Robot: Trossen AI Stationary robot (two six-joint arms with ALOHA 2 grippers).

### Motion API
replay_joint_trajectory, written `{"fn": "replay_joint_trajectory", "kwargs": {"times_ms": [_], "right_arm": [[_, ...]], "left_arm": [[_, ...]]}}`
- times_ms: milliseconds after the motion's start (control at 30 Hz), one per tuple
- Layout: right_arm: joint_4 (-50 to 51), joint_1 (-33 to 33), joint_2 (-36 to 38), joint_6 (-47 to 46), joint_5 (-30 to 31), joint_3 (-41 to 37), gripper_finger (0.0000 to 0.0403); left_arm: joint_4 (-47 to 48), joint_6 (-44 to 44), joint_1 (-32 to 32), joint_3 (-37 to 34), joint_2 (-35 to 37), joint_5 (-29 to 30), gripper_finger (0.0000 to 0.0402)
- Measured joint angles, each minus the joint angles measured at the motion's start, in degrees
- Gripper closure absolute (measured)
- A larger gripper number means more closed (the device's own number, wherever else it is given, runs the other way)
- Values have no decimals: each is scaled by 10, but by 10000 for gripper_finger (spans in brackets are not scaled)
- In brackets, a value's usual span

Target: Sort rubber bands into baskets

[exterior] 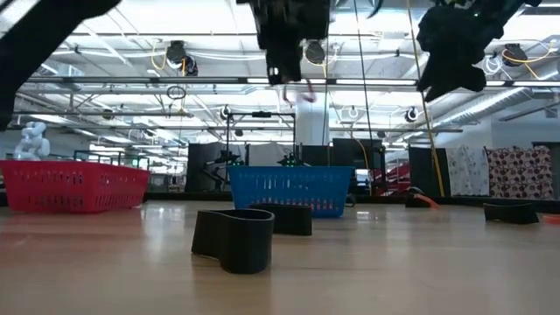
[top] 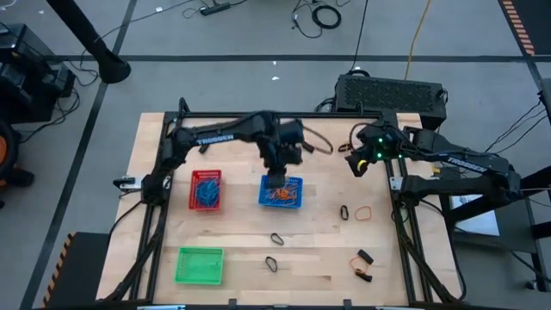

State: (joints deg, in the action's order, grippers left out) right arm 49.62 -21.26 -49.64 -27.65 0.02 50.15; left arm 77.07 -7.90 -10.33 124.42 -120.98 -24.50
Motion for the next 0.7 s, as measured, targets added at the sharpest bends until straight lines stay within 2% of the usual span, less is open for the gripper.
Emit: {"fn": "replay_joint_trajectory", "kwargs": {"times_ms": [100, 233, 333, 533, 700], "right_arm": [[38, 0, -12, -19, 7, 0, 243], [68, -4, -43, -24, 51, 0, 243], [68, -20, -83, -17, 61, 0, 243], [58, -66, -191, 14, 64, 0, 243], [40, -106, -267, 58, 63, 0, 243]], "left_arm": [[-41, 0, 33, -38, 15, 6, 401], [-108, 12, 67, -108, 42, 10, 401], [-184, 47, 73, -191, 81, 3, 401], [-393, 144, 56, -397, 180, 19, 401], [-529, 224, 35, -522, 194, 43, 401]]}}
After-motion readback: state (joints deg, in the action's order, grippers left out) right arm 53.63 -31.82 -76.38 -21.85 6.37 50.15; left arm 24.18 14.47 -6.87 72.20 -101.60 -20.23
